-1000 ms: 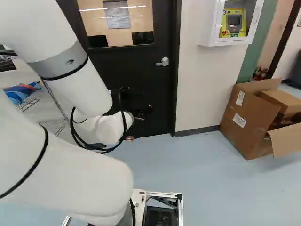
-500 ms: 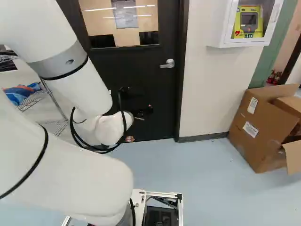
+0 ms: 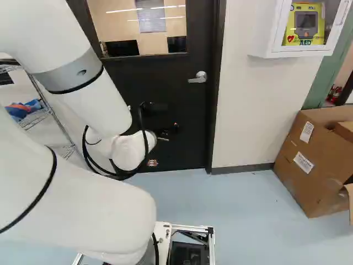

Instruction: Open the door and move inside

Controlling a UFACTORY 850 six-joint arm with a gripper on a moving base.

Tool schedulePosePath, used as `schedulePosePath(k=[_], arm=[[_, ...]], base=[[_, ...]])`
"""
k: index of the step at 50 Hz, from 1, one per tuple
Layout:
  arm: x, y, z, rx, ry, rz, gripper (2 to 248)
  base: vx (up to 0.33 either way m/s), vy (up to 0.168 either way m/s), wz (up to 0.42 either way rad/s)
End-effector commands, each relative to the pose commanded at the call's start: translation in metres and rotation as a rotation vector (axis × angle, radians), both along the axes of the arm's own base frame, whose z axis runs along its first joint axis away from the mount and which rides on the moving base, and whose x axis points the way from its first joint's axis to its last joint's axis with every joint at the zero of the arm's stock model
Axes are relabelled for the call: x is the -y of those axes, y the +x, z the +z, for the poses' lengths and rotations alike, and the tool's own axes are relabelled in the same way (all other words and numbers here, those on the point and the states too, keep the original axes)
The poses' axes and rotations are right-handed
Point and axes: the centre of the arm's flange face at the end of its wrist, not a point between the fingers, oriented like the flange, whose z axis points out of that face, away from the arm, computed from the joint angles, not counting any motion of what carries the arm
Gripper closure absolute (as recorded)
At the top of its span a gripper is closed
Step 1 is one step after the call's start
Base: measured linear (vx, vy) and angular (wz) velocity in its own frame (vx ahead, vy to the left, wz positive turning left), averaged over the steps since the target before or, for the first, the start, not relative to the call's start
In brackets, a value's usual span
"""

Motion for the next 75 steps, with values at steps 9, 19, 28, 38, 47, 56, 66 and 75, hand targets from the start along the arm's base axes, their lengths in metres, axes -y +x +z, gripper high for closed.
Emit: schedulePosePath(k=[9, 19, 28, 38, 47, 56, 66, 75], arm=[[0.0000, 0.0000, 0.0000, 0.000, 0.000, 0.000, 3], [0.0000, 0.0000, 0.0000, 0.000, 0.000, 0.000, 3], [0.0000, 0.0000, 0.0000, 0.000, 0.000, 0.000, 3], [0.0000, 0.0000, 0.0000, 0.000, 0.000, 0.000, 3], [0.0000, 0.0000, 0.0000, 0.000, 0.000, 0.000, 3], [0.0000, 0.0000, 0.0000, 0.000, 0.000, 0.000, 3], [0.0000, 0.0000, 0.0000, 0.000, 0.000, 0.000, 3], [0.0000, 0.0000, 0.0000, 0.000, 0.000, 0.000, 3]], base=[[0.156, -0.046, 0.006], [0.159, -0.037, -0.008], [0.152, -0.031, -0.009], [0.153, -0.026, -0.016], [0.154, -0.020, -0.021], [0.131, -0.001, -0.020], [0.042, 0.000, -0.008], [0.000, 0.000, 0.000]])
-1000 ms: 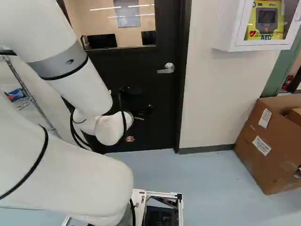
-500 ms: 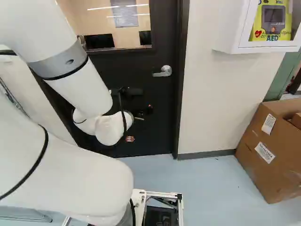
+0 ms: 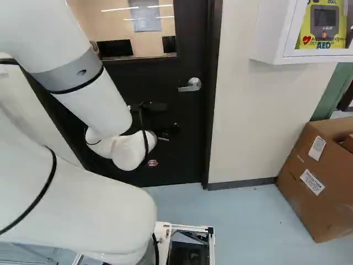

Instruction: Open the door and move inside

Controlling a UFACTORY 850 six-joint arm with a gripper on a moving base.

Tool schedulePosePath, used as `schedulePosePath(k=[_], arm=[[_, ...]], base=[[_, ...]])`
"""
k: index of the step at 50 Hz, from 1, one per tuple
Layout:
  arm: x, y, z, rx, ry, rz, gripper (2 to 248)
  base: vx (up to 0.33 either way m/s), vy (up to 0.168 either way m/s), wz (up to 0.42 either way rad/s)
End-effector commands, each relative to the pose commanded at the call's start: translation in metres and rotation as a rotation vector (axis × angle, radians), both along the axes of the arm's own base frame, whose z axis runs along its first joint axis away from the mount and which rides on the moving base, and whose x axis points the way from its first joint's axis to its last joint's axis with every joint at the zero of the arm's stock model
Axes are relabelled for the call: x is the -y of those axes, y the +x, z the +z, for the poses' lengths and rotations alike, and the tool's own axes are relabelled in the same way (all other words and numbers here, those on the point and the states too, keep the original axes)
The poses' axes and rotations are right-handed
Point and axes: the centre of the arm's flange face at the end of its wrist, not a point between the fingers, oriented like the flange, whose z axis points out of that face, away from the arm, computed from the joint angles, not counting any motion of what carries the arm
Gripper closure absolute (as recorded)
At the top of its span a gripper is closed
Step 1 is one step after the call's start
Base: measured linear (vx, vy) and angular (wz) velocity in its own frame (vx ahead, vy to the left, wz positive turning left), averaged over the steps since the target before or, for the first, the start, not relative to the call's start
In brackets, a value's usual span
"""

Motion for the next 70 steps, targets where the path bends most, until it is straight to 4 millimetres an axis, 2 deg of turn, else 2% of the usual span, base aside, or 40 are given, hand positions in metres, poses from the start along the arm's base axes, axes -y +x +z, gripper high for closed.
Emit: schedulePosePath(k=[16, 42, 70], arm=[[0.000, 0.005, 0.003, 0.007, 0.000, 0.000, 3], [0.000, 0.035, 0.030, 0.068, 0.000, 0.000, 3], [0.000, 0.052, 0.057, 0.140, 0.000, 0.000, 3]], base=[[0.000, 0.000, 0.000], [0.000, 0.000, 0.000], [0.000, 0.000, 0.000]])
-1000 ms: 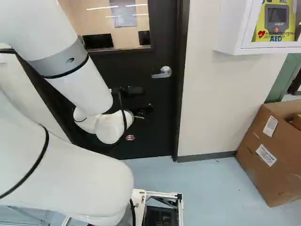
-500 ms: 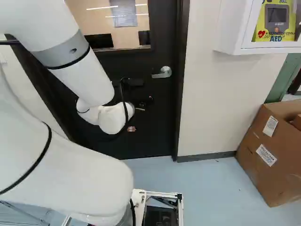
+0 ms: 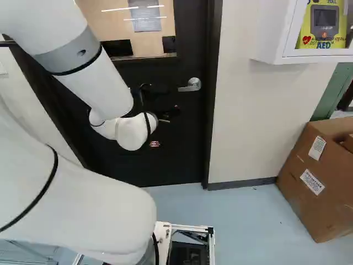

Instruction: Open the door and move inside

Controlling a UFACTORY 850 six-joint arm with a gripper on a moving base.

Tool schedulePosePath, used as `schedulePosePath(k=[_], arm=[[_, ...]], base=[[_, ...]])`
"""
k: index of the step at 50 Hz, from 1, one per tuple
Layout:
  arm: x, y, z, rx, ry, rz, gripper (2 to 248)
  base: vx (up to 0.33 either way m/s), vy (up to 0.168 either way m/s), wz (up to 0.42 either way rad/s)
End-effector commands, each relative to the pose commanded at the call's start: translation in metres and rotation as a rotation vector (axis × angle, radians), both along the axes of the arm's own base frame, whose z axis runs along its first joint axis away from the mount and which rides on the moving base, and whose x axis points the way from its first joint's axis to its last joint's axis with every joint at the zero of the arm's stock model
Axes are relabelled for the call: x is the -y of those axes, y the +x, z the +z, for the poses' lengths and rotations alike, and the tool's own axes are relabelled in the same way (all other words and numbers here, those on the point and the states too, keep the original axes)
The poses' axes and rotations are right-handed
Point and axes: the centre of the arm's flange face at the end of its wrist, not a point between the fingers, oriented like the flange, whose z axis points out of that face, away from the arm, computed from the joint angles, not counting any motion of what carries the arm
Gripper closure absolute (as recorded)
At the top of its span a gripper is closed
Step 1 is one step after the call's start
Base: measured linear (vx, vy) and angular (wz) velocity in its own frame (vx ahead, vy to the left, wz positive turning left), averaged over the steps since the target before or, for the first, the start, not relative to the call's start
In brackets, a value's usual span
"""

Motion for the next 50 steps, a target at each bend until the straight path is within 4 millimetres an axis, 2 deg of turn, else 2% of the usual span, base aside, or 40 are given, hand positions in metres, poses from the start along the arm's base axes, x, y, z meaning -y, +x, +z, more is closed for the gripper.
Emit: schedulePosePath(k=[32, 50], arm=[[0.000, 0.022, 0.033, 0.076, 0.000, 0.000, 3], [0.000, 0.050, 0.054, 0.111, 0.000, 0.000, 3]], base=[[0.000, 0.000, 0.000], [0.000, 0.000, 0.000]])
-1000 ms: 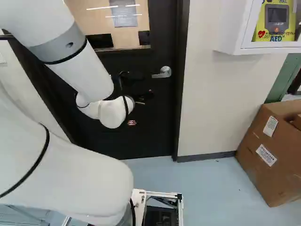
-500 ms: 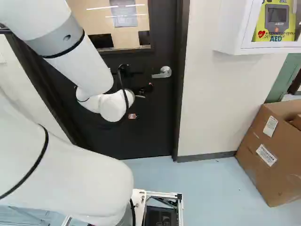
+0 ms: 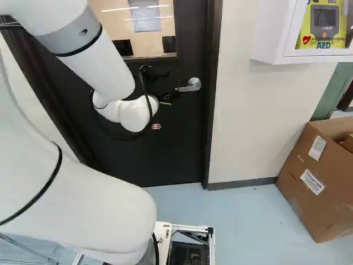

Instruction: Open the door and move inside

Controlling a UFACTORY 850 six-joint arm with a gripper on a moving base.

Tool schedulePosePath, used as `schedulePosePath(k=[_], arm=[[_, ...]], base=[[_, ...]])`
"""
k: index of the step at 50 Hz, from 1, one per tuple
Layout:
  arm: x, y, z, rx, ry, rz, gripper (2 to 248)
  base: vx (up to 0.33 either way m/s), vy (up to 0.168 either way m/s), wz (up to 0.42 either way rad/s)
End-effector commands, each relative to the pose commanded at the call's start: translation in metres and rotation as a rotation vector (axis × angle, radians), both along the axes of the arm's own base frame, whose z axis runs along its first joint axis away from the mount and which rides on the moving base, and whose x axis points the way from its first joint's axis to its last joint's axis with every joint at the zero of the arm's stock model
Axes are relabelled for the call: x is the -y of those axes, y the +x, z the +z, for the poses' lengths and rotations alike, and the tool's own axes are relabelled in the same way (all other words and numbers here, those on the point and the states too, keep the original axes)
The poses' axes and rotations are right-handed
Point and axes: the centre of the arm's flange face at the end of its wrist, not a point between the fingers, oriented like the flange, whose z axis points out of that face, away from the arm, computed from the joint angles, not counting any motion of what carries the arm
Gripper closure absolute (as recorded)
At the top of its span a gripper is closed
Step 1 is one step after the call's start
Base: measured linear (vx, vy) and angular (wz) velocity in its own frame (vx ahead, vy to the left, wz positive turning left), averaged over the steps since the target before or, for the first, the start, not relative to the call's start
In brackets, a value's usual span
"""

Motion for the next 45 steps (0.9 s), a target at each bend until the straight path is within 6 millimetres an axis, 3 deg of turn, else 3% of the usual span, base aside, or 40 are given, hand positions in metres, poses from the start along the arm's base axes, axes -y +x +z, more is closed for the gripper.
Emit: schedulePosePath(k=[17, 33, 45], arm=[[0.000, 0.027, 0.015, 0.024, 0.000, 0.000, 3], [0.001, 0.050, 0.017, 0.022, 0.000, -0.002, 3], [0.001, 0.055, 0.014, 0.012, 0.000, -0.003, 3]], base=[[0.000, 0.000, 0.000], [0.000, 0.000, 0.000], [0.000, 0.000, 0.000]])
